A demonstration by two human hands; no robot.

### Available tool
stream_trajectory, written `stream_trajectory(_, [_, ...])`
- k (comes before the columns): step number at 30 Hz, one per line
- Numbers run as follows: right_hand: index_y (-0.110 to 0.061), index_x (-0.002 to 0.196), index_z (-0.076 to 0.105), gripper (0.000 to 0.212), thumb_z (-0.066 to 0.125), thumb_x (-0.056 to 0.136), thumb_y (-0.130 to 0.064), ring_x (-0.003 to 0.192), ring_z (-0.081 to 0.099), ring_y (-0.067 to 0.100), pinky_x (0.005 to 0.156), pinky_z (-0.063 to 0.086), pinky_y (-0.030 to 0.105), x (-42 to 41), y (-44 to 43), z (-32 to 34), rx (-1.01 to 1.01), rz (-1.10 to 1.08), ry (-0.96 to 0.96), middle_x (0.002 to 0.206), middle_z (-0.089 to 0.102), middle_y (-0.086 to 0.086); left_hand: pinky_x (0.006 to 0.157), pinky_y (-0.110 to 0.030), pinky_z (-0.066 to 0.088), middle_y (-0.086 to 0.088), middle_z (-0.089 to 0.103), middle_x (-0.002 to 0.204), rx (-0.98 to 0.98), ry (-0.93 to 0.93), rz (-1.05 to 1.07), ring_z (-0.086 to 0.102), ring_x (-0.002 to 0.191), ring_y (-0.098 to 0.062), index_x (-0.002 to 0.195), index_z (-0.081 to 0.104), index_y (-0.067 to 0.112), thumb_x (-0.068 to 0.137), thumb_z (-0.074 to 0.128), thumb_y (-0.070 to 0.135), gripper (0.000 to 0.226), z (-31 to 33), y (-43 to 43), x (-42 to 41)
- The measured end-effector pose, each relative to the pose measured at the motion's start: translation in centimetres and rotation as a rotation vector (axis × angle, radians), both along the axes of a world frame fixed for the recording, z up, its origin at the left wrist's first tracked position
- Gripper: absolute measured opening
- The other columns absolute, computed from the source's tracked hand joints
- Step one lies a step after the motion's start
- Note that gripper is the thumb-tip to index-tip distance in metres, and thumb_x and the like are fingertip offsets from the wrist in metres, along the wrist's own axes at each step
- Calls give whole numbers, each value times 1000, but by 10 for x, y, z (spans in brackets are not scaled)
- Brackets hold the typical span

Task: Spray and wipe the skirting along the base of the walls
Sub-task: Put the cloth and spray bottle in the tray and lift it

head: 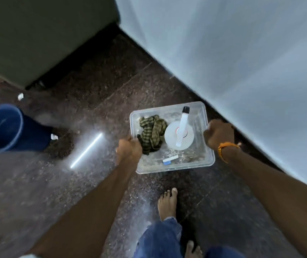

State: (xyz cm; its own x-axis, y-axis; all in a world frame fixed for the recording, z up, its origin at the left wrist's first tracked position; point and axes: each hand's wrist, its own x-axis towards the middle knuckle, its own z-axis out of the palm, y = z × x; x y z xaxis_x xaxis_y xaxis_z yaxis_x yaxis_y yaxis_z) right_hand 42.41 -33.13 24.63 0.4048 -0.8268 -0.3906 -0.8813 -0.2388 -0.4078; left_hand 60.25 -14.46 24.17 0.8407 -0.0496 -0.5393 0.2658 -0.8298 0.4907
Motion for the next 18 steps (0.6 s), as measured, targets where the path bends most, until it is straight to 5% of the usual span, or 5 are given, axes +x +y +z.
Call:
stream_trajectory(5, [-2,111,63,27,58,91,-20,108,60,44,86,49,39,-75,2,203,-38,-156,58,114,66,23,66,-29,48,-12,68,111,-160,21,-78,65,90,-29,119,67,13,93,55,41,40,198,-29,-42])
stream_trajectory(7, [-3,109,64,27,59,91,-23,106,61,43,85,50,38,-89,6,243,-52,-175,20,113,66,23,70,-31,55,-10,71,106,-225,21,-87,67,86,-27,112,70,15,87,60,41,38,240,-32,-54])
stream_trajectory(10, [-4,106,67,25,58,91,-22,105,62,45,85,51,39,-141,12,326,-76,-334,-31,113,67,23,78,-40,60,-6,74,91,-270,19,-166,70,81,-26,97,77,18,82,64,32,24,324,-42,-88])
stream_trajectory(14, [-8,98,72,22,58,95,-25,99,64,41,84,51,39,-225,36,426,-150,-552,-140,104,73,15,64,-29,51,-6,72,79,-341,0,-386,65,69,-22,84,78,13,85,61,16,18,436,-55,-155])
stream_trajectory(18, [-9,94,74,25,58,97,-28,95,66,38,82,50,36,-305,64,481,-224,-789,-206,100,74,13,83,-35,53,-13,72,102,-380,33,-567,67,96,-31,97,75,5,90,59,19,21,489,-86,-221])
